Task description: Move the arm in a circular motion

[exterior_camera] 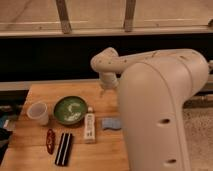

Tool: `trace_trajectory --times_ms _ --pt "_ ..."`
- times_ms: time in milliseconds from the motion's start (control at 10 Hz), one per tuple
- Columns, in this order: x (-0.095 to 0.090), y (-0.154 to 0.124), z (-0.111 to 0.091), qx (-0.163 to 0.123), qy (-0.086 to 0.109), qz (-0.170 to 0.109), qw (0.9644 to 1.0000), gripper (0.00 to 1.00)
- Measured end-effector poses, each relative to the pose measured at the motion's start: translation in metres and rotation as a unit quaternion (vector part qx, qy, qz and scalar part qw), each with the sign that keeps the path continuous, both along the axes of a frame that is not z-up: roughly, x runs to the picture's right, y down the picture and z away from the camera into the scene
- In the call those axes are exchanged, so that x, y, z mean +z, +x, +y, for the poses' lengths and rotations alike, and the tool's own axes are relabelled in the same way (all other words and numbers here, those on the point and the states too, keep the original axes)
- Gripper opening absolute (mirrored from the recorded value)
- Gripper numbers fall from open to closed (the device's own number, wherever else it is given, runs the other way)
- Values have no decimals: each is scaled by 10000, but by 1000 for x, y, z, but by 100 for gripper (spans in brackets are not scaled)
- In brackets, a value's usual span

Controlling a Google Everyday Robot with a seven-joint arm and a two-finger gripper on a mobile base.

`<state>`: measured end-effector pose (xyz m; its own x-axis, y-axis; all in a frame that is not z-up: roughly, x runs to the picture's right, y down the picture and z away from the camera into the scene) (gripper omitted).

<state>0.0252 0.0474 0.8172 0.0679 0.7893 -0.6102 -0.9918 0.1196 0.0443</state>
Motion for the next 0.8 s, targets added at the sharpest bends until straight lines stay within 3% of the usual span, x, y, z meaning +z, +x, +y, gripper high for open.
trace_trajectory --times_ms 400,600,800 --pt "-80 -5 77 -3 -61 -208 9998 66" --pt "-101 2 97 130 -2 -154 9998 66" --pt "-112 2 105 272 47 -160 9995 66"
